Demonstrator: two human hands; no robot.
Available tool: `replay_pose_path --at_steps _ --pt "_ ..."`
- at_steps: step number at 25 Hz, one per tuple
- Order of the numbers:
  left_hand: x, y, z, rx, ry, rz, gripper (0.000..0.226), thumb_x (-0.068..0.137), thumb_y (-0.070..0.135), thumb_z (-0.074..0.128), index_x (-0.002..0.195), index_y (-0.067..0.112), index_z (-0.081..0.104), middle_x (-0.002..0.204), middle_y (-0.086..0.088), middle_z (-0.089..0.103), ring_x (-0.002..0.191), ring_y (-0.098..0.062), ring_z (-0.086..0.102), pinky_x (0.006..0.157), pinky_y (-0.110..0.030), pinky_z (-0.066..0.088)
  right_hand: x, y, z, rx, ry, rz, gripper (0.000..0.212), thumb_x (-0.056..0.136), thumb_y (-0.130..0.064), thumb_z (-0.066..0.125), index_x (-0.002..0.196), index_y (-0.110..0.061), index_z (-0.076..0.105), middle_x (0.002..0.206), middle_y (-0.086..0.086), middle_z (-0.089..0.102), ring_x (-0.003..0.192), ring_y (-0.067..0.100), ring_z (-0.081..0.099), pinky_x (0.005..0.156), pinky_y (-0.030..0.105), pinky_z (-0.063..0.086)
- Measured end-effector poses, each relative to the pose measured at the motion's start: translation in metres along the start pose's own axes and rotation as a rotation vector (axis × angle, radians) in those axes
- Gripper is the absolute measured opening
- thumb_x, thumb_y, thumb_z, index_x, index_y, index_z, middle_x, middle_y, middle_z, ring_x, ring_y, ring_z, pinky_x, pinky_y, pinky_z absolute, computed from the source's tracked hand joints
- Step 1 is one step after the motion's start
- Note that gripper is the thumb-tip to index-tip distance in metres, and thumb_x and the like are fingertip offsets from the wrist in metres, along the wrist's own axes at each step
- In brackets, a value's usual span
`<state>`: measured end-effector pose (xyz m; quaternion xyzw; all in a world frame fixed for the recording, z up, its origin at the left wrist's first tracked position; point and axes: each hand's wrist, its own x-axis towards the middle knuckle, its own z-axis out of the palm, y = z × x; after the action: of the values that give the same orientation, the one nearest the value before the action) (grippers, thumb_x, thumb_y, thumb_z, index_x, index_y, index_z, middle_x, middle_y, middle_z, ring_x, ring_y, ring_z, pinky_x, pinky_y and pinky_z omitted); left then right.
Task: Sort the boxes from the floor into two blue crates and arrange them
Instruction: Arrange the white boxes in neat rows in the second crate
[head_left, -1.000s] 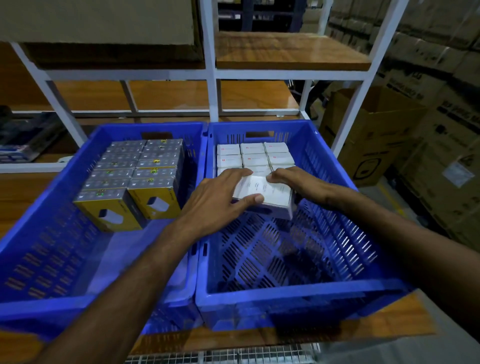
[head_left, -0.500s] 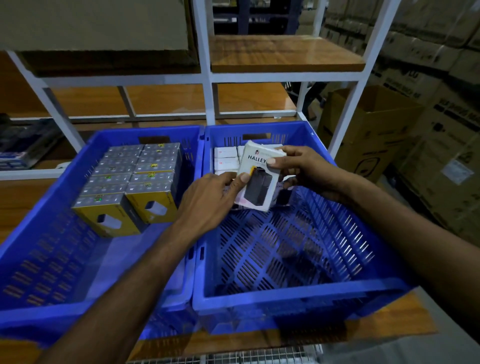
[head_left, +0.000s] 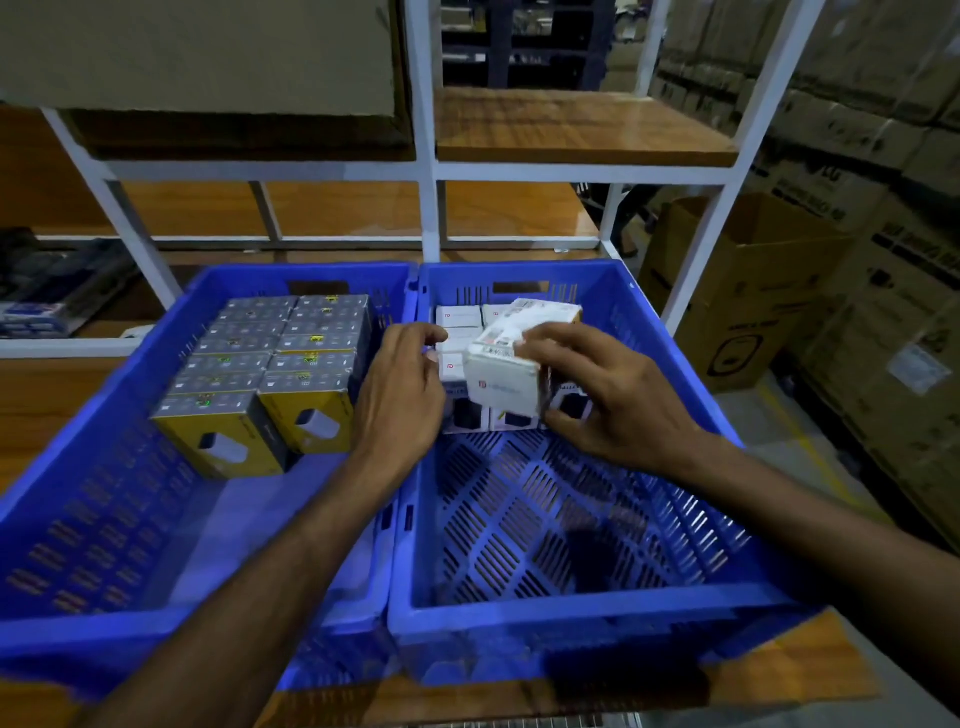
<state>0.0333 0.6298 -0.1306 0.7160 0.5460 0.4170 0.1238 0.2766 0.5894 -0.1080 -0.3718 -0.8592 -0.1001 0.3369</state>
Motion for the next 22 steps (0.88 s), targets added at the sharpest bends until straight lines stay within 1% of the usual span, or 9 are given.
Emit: replay_pose_path --at_steps 4,6,8,9,11,13,15,19,22 --pt "-0.001 0.004 0.001 0.028 -0.004 0.005 0.023 0.104 0.011 0.048 0.122 0.018 0.059 0.125 -0.002 0.053 0.097 -0.023 0.059 0.076 -0.033 0.040 -0.004 0.000 0.008 -0.079 -0.009 -0.032 0.063 0.086 -0.024 0.073 0.146 -0.015 0.057 0.137 0.005 0.063 0.110 0.023 0.064 0.074 0.037 0.058" --pt "-0.001 0.004 0.001 0.014 -0.002 -0.010 0.023 0.103 0.010 0.049 0.122 0.018 0.059 0.125 -0.002 0.052 0.098 -0.023 0.059 0.076 -0.033 0.040 0.001 0.000 0.008 0.008 -0.030 0.104 0.080 0.082 -0.038 0.078 0.152 -0.017 0.047 0.128 -0.005 0.065 0.099 0.019 0.062 0.073 0.040 0.056" --pt "0.001 0.004 0.000 -0.007 -0.004 -0.040 0.024 0.103 0.009 0.049 0.121 0.019 0.059 0.126 -0.002 0.053 0.099 -0.023 0.060 0.078 -0.036 0.043 0.007 -0.001 0.008 0.093 -0.045 0.278 0.094 0.074 -0.057 0.080 0.153 -0.023 0.044 0.112 -0.025 0.059 0.091 0.013 0.059 0.073 0.035 0.053" --pt "0.001 0.004 -0.001 -0.020 -0.006 -0.055 0.024 0.103 0.008 0.048 0.121 0.019 0.059 0.127 -0.002 0.053 0.101 -0.022 0.059 0.079 -0.036 0.044 0.009 -0.002 0.008 0.126 -0.054 0.343 0.096 0.070 -0.065 0.079 0.151 -0.026 0.047 0.105 -0.029 0.056 0.088 0.012 0.059 0.073 0.033 0.051" --pt "0.001 0.004 -0.001 -0.049 0.000 -0.076 0.027 0.102 0.005 0.047 0.121 0.019 0.059 0.129 -0.003 0.053 0.103 -0.021 0.059 0.080 -0.036 0.045 0.012 -0.002 0.013 0.193 -0.098 0.438 0.094 0.065 -0.074 0.077 0.145 -0.034 0.053 0.104 -0.023 0.062 0.085 0.008 0.062 0.074 0.034 0.055" --pt "0.002 0.003 -0.001 -0.072 0.028 -0.092 0.031 0.098 0.000 0.046 0.119 0.018 0.061 0.126 -0.004 0.053 0.103 -0.023 0.059 0.083 -0.039 0.047 0.011 0.002 0.020 0.316 -0.162 0.560 0.088 0.064 -0.072 0.082 0.141 -0.038 0.056 0.107 -0.014 0.067 0.083 0.005 0.066 0.077 0.037 0.058" --pt "0.004 0.002 -0.001 -0.101 0.045 -0.121 0.032 0.096 -0.002 0.046 0.116 0.017 0.062 0.122 -0.005 0.053 0.103 -0.025 0.059 0.086 -0.040 0.047 0.007 0.008 0.025 0.472 -0.214 0.688 0.082 0.067 -0.064 0.086 0.139 -0.039 0.056 0.107 -0.014 0.066 0.084 0.004 0.066 0.082 0.034 0.056" --pt "0.004 0.002 -0.001 -0.128 0.052 -0.162 0.029 0.097 -0.002 0.046 0.115 0.015 0.062 0.120 -0.005 0.052 0.102 -0.023 0.058 0.086 -0.035 0.043 0.006 0.021 0.031 0.762 -0.275 0.879 0.073 0.073 -0.048 0.085 0.138 -0.027 0.057 0.116 -0.007 0.072 0.102 0.012 0.071 0.083 0.031 0.053" --pt "0.005 0.002 -0.001 -0.154 0.062 -0.185 0.028 0.097 -0.001 0.046 0.115 0.015 0.061 0.121 -0.003 0.051 0.104 -0.021 0.057 0.086 -0.030 0.040 0.006 0.029 0.046 0.703 -0.346 0.906 0.068 0.077 -0.041 0.089 0.134 -0.027 0.055 0.122 -0.005 0.071 0.103 0.018 0.071 0.085 0.037 0.056"
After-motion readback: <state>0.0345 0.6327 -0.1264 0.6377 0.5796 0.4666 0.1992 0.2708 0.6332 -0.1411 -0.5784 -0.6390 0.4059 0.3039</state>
